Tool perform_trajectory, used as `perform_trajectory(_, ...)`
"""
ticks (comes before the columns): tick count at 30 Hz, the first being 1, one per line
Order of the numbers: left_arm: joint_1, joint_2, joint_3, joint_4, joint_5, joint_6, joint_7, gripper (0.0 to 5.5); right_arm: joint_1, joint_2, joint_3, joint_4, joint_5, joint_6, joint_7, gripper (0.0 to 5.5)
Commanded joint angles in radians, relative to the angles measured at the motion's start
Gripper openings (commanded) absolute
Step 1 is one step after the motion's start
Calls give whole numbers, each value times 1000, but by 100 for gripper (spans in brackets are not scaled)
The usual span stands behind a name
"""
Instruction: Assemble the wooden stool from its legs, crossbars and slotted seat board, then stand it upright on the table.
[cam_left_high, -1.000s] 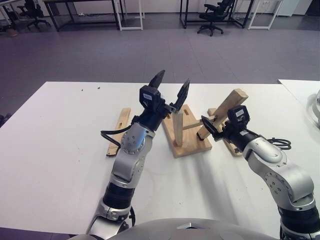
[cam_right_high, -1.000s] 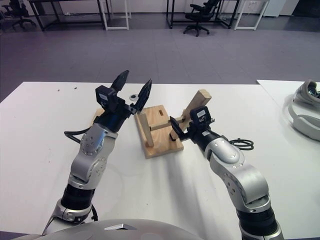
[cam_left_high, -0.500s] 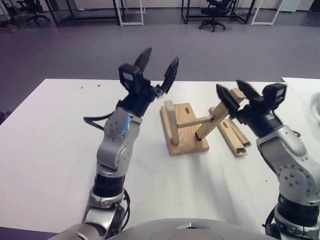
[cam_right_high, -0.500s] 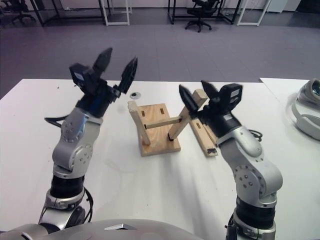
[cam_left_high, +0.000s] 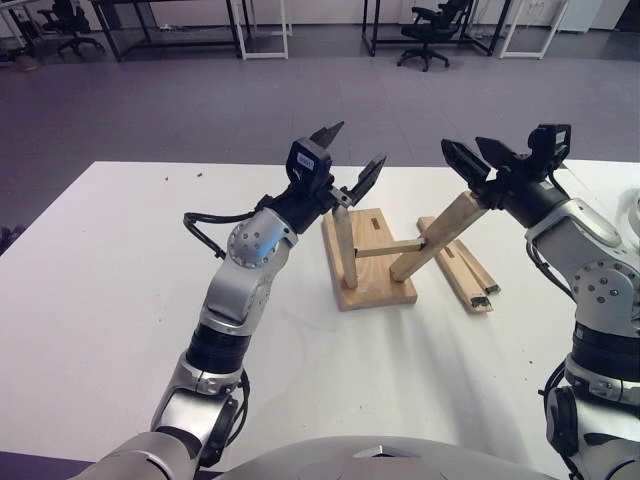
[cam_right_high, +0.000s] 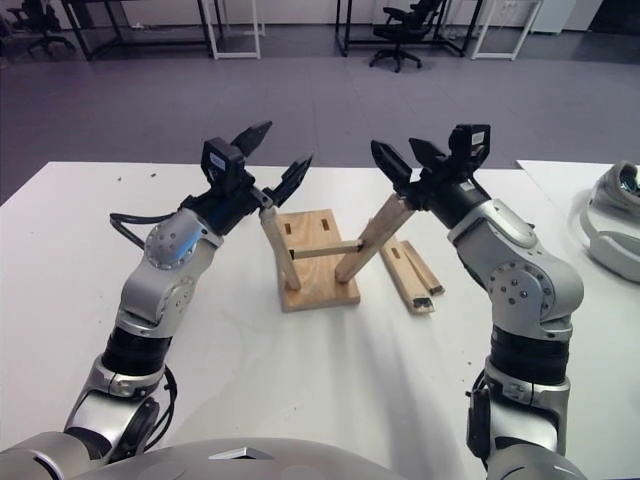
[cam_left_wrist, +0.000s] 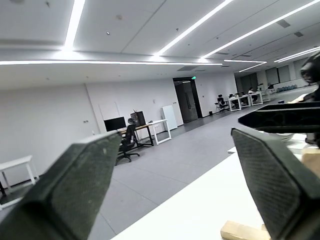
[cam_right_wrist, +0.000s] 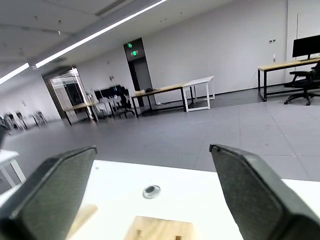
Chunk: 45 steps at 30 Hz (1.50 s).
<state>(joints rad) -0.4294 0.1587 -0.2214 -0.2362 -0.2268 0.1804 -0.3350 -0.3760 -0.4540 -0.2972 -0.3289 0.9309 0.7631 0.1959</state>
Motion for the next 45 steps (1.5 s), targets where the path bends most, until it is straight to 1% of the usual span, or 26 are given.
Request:
perform_trajectory(1,5,-29,59,23,-76,56,-14,403,-65,73,-52,15,151,24,-34,423)
perform_trajectory(3,-67,-21,169,-10,-168,55,-9,403,-116,31,-126,77,174,-6,-28,423)
perform_trajectory(5,-133,16,285,-10,-246,60,-11,403,-138,-26,-155,188,120,-42,18,423)
perform_trajectory(6,-149,43,335,-2,-277,68,-17,403,-139,-52,-140,258,70,-62,58,423)
perform_trajectory(7,-145,77,373,13,-289,74,-30,403,-129,-75,-85,337,-1,-80,115,423)
perform_trajectory(8,-111,125,395,34,-282,84,-59,403,-107,-89,16,416,-94,-110,201,423)
perform_trajectory(9,-48,193,398,59,-247,86,-106,403,-82,-84,126,485,-175,-145,302,423)
perform_trajectory(11,79,338,381,120,-151,74,-203,403,-40,-51,273,544,-257,-197,492,423)
perform_trajectory(12,142,440,357,186,-71,39,-264,403,18,-45,309,475,-238,-194,572,423)
perform_trajectory(14,275,601,350,203,-32,48,-420,403,138,-60,340,285,-179,-158,672,423)
perform_trajectory(16,410,696,334,71,-79,101,-571,403,217,-72,376,168,-209,-163,677,423)
perform_trajectory(17,460,729,299,-5,-86,121,-623,403,238,-73,398,147,-256,-184,665,423)
perform_trajectory(18,494,754,257,-70,-73,133,-656,403,228,-65,412,171,-322,-216,627,423)
perform_trajectory(19,504,763,206,-112,-35,131,-666,403,177,-54,416,264,-415,-269,558,423)
perform_trajectory(21,485,739,107,-152,39,121,-656,403,10,-47,428,558,-602,-411,436,423)
perform_trajectory(22,475,728,67,-154,71,114,-651,403,-59,-43,437,685,-667,-476,409,423)
perform_trajectory(25,435,671,-58,-82,212,78,-594,403,-293,19,530,1138,-854,-672,387,423)
perform_trajectory(27,408,597,-129,2,295,28,-535,403,-381,69,596,1333,-950,-758,415,423)
perform_trajectory(29,359,478,-174,114,349,-38,-432,403,-412,79,650,1447,-1032,-842,453,423)
perform_trajectory(31,294,381,-159,220,377,-69,-315,403,-406,52,638,1483,-1032,-927,578,423)
perform_trajectory(33,238,326,-100,317,378,-72,-221,403,-360,3,595,1450,-970,-971,776,423)
perform_trajectory(36,179,305,-34,442,373,-77,-133,403,-227,-69,565,1308,-883,-971,982,423)
perform_trajectory(38,146,302,-19,514,382,-99,-109,403,-126,-94,544,1173,-831,-939,1033,423)
perform_trajectory(41,156,307,-5,514,362,-117,-127,403,-90,-50,453,1129,-795,-946,846,423)
perform_trajectory(43,206,334,-2,428,339,-103,-178,403,-165,-4,336,1144,-704,-900,729,423)
perform_trajectory(45,242,357,-1,350,321,-82,-229,403,-223,15,252,1173,-658,-863,646,423)
